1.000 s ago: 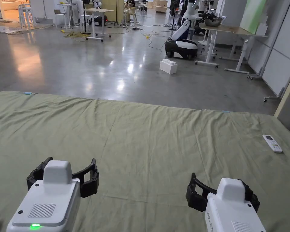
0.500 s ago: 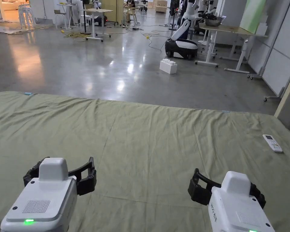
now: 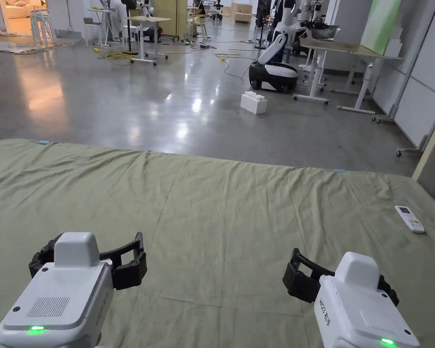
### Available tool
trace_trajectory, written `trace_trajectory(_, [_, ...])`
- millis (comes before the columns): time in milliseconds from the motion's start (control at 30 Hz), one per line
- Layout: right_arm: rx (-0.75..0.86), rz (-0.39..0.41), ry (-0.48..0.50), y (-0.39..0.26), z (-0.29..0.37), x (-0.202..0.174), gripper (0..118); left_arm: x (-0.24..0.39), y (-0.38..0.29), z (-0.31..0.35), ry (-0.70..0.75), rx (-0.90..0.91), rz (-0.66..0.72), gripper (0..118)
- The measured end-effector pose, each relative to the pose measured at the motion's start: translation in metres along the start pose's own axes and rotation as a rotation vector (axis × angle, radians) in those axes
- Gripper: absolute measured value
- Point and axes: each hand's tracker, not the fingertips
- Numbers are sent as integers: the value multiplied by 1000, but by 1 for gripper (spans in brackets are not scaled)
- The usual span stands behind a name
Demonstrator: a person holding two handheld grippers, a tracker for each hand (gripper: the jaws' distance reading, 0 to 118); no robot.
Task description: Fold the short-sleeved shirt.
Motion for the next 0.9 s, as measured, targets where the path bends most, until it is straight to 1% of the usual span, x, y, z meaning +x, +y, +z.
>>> trace_trajectory(133, [-39, -17, 11, 3, 0, -4, 118, 2, 1, -1, 25, -9, -26, 113])
trace_trajectory(200, [-75, -46, 13, 4, -1, -5, 118, 2, 0, -1, 25, -14, -35, 113])
trace_trajectory(333, [-130, -54, 26, 5, -2, -9, 118, 4, -1, -5, 12, -50, -61, 113])
trace_trajectory(667, [-164, -78, 43, 4, -6, -7, 118, 3, -5, -6, -28, -81, -33, 113])
trace_trajectory(900, [-171, -44, 44, 1, -14, -4, 118, 1, -6, -11, -21, -100, -23, 113])
